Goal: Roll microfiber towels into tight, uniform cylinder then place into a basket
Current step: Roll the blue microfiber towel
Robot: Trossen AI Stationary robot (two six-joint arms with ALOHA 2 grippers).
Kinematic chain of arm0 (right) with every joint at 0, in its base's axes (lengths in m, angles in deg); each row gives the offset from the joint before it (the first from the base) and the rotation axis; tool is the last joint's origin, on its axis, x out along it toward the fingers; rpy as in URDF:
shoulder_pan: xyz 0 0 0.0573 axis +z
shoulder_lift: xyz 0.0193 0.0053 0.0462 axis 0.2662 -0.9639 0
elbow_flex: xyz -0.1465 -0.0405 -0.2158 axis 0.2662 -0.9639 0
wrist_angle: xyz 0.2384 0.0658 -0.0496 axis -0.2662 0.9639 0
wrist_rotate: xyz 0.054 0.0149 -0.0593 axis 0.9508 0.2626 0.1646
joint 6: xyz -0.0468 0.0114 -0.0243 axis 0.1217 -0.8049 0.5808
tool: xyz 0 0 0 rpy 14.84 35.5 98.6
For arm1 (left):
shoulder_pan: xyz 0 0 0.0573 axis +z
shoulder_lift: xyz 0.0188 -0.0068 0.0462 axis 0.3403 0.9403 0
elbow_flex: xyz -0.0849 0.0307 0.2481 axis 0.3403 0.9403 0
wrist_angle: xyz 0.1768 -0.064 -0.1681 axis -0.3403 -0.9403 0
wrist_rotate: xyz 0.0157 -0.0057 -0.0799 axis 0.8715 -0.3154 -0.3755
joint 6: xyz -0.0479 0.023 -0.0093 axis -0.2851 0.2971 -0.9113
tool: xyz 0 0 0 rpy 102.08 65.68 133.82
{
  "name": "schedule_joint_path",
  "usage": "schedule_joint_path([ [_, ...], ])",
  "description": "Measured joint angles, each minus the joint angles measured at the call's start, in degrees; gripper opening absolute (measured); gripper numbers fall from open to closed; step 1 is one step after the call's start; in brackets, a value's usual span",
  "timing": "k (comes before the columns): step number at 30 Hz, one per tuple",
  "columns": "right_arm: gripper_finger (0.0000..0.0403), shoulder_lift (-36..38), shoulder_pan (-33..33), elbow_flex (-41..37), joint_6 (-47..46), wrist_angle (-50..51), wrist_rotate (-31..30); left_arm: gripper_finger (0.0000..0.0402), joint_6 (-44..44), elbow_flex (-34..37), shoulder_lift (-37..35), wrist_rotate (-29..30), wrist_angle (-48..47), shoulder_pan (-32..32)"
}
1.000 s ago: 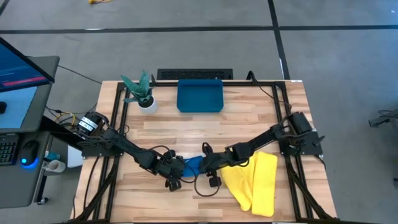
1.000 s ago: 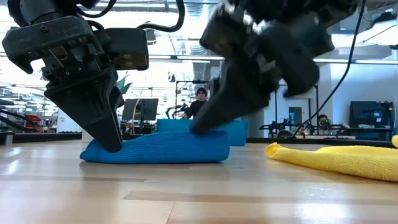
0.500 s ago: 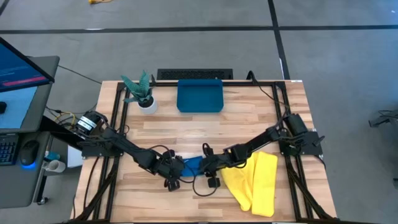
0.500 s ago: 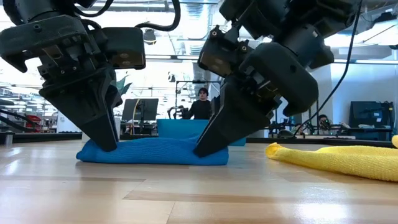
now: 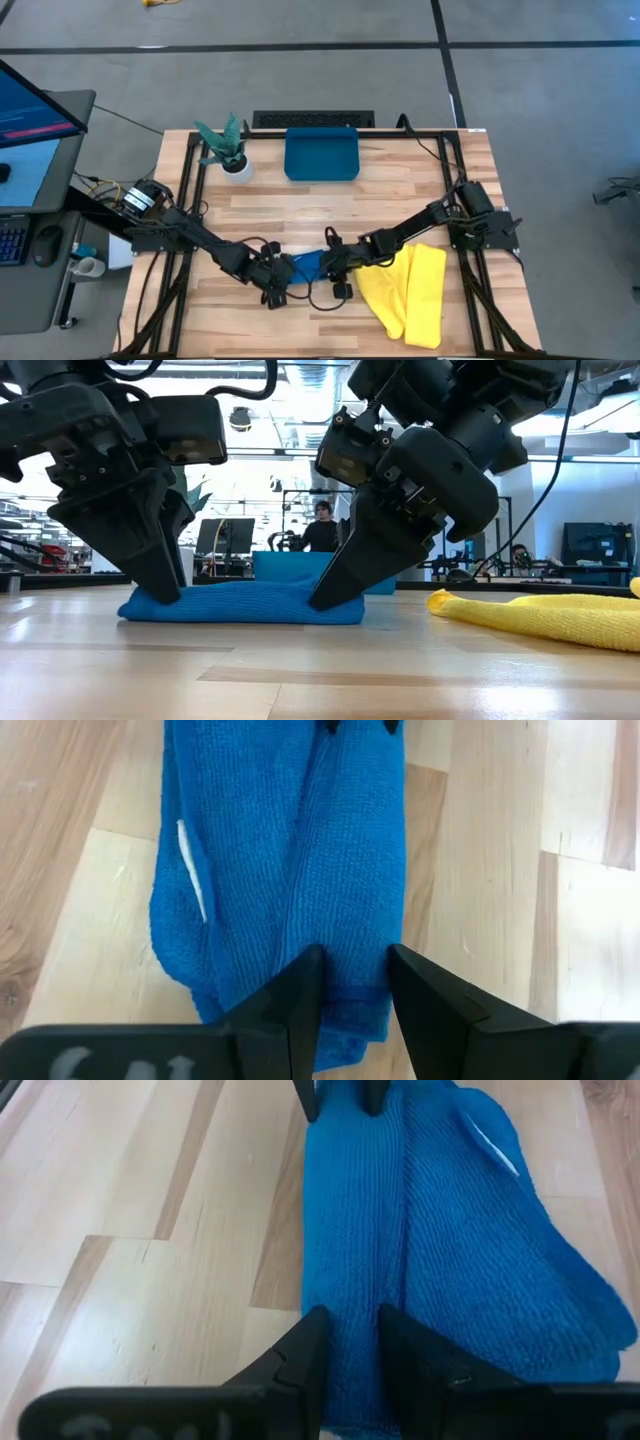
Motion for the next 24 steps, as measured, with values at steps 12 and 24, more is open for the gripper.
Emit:
schedule_joint_path([
  [12, 0.0115, -0.1, 0.0, 0.0, -4.5, 0.0, -0.3, 0.0174, -1.1, 0.0, 0.0, 1.5, 0.1, 0.0],
  [24, 0.0115, -0.1, 0.4, -0.1, -4.5, -0.2, -0.5, 0.0197, 14.8, -2.9, 0.0, 3.7, -3.4, -1.2],
])
